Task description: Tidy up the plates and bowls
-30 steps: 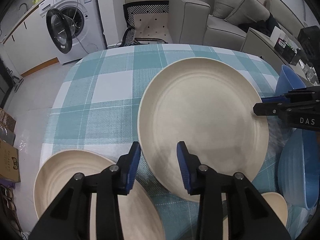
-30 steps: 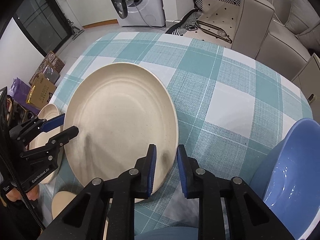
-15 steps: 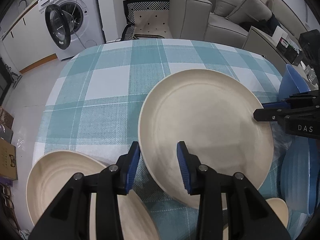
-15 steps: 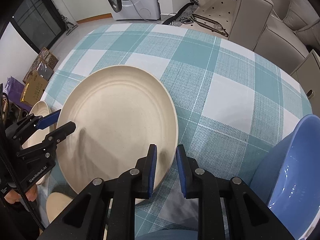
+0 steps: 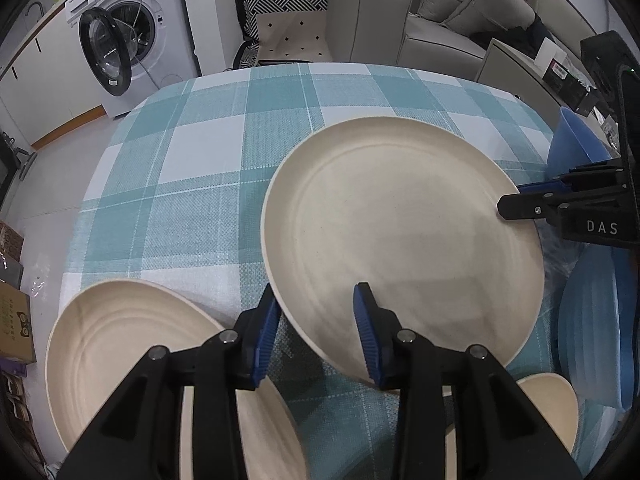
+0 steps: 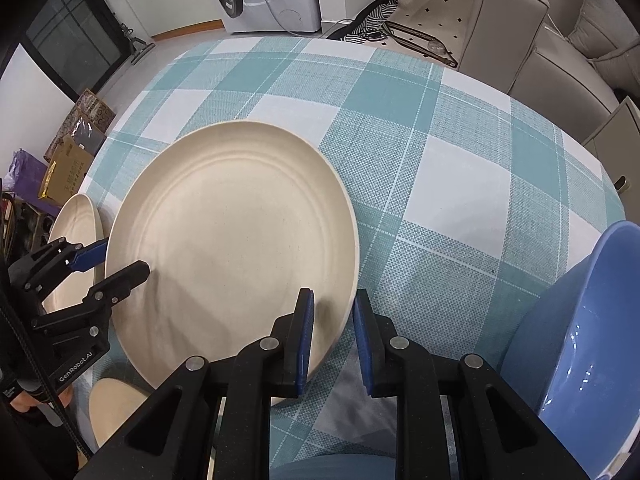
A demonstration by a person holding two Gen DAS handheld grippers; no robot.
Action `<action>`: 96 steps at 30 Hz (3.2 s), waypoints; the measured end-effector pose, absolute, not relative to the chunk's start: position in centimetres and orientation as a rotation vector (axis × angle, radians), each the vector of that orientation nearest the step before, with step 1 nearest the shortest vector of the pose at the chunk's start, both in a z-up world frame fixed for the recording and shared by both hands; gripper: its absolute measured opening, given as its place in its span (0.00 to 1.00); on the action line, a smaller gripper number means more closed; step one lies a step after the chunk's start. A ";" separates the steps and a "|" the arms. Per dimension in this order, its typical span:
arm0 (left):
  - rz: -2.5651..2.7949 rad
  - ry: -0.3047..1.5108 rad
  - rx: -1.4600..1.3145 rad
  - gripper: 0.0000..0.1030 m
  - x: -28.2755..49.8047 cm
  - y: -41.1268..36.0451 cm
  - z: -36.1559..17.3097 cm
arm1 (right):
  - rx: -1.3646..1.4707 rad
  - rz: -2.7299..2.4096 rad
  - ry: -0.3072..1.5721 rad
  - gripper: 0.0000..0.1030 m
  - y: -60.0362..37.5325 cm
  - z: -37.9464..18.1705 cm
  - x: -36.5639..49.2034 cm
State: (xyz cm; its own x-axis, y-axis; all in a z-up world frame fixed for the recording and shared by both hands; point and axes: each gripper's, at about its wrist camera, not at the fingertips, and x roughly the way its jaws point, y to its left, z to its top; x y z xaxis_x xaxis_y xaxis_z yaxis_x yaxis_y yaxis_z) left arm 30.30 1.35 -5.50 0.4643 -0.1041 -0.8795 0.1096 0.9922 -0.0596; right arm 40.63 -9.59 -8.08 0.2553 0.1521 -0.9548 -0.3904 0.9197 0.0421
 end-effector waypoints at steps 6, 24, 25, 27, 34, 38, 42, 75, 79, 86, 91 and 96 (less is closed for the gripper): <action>-0.127 1.047 0.007 0.35 30.1 1.2 -4.7 | -0.212 0.369 1.223 0.15 -10.1 -7.2 40.2; -0.099 0.931 0.009 0.35 27.5 1.6 -1.2 | -0.228 0.389 1.091 0.15 -10.1 -3.0 36.5; -0.098 0.922 0.011 0.35 27.2 1.6 -0.9 | -0.227 0.390 1.082 0.15 -10.1 -2.6 36.2; -0.096 0.907 0.013 0.35 26.6 1.7 -0.4 | -0.227 0.393 1.064 0.15 -10.1 -2.0 35.5; -0.090 0.860 0.017 0.35 24.5 1.6 1.3 | -0.224 0.399 1.015 0.15 -10.2 -0.1 33.2; -0.086 0.832 0.023 0.35 23.2 1.5 2.0 | -0.221 0.399 0.988 0.15 -10.3 0.7 31.5; -0.089 0.808 0.026 0.35 22.0 1.3 2.7 | -0.214 0.404 0.964 0.15 -10.7 1.4 30.0; -0.098 0.708 0.052 0.35 13.5 1.1 3.5 | -0.156 0.453 0.839 0.15 -12.1 2.4 20.0; -0.105 0.697 0.051 0.35 12.6 1.1 3.7 | -0.145 0.455 0.823 0.15 -12.4 2.5 19.0; -0.109 0.690 0.049 0.35 11.2 1.4 3.5 | -0.130 0.460 0.802 0.15 -12.6 2.2 17.1; -0.113 0.694 0.048 0.35 10.5 1.4 3.1 | -0.126 0.455 0.788 0.15 -12.6 1.8 15.8; -0.109 0.697 0.055 0.35 10.2 1.4 2.9 | -0.119 0.450 0.788 0.15 -12.6 1.0 15.4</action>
State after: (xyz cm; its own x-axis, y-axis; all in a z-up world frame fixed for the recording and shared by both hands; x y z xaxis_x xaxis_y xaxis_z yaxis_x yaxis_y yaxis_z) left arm 10.16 1.42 2.86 0.7615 -0.0820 -0.6430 0.1189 0.9928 0.0142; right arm 15.36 -12.57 0.99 0.6164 0.3459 -0.7074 -0.4336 0.8990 0.0617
